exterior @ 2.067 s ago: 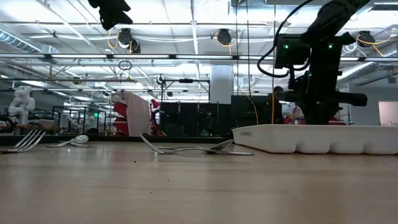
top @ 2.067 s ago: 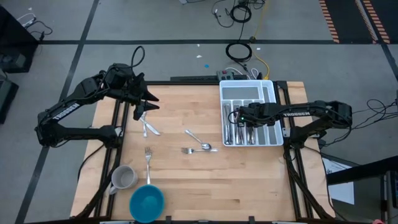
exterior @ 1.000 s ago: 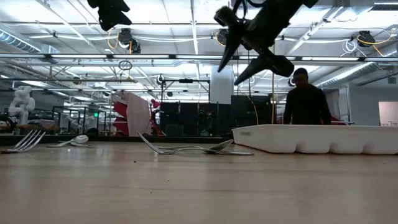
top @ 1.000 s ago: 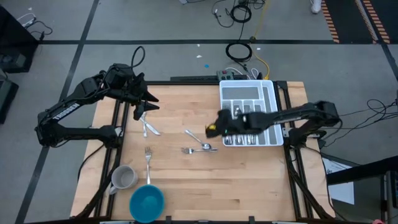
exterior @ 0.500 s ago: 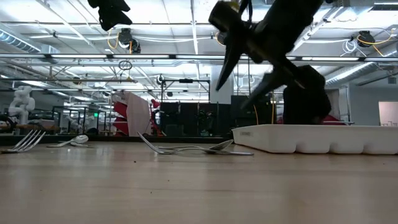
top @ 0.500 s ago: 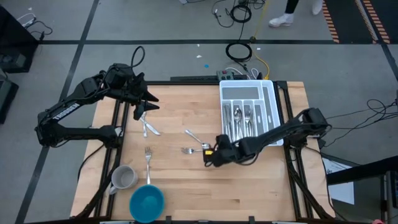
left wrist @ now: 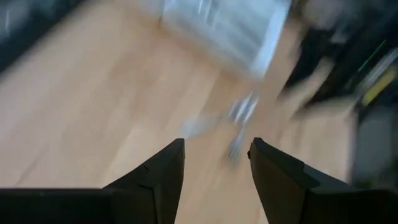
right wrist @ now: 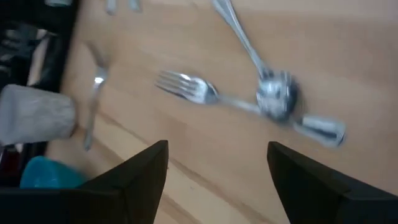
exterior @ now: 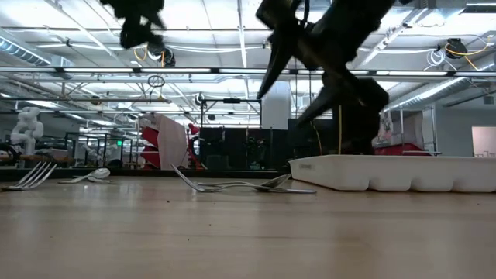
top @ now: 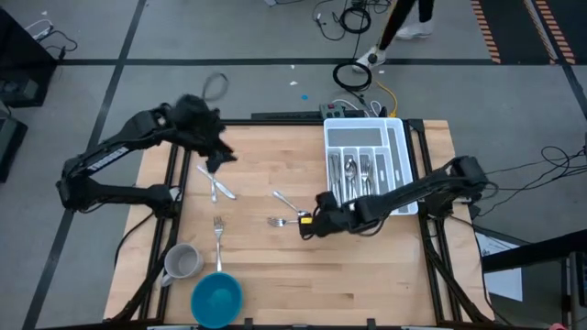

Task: Sort silverware
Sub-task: Put the spoon into the silverware tray

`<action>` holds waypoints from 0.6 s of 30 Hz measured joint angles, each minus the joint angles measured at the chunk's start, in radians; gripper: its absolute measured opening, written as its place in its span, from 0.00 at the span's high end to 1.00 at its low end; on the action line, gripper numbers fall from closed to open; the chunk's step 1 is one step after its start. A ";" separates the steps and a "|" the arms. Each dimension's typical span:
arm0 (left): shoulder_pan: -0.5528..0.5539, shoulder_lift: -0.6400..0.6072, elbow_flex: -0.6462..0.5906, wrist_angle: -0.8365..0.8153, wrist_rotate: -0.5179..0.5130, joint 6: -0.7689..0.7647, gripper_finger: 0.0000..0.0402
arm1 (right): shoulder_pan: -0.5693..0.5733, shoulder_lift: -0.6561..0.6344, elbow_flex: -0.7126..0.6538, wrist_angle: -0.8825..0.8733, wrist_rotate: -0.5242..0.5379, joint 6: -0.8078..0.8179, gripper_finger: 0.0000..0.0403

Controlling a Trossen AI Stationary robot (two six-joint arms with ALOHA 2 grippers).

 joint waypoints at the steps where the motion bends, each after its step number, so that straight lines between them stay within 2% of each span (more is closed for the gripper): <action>1: 0.000 0.020 0.000 -0.074 -0.018 0.058 0.54 | -0.006 -0.023 0.000 -0.009 0.000 -0.037 0.34; 3: -0.008 0.067 -0.001 -0.209 -0.112 0.157 0.54 | -0.018 -0.081 0.000 -0.024 0.000 -0.111 0.34; 6: -0.029 0.155 -0.001 -0.330 -0.358 0.235 0.54 | -0.032 -0.183 0.000 -0.032 0.001 -0.218 0.35; 7: -0.033 0.181 -0.002 -0.344 -0.450 0.219 0.54 | -0.037 -0.217 0.000 -0.037 0.001 -0.249 0.35; 9: -0.033 0.224 -0.002 -0.330 -0.589 0.080 0.54 | -0.044 -0.280 0.000 -0.062 0.004 -0.292 0.35; 16: 0.019 0.291 -0.070 -0.152 -0.631 -0.351 0.54 | -0.035 -0.458 0.000 -0.171 0.053 -0.334 0.35; 18: 0.030 0.300 -0.107 -0.105 -0.635 -0.411 0.54 | -0.026 -0.497 0.000 -0.196 0.054 -0.360 0.35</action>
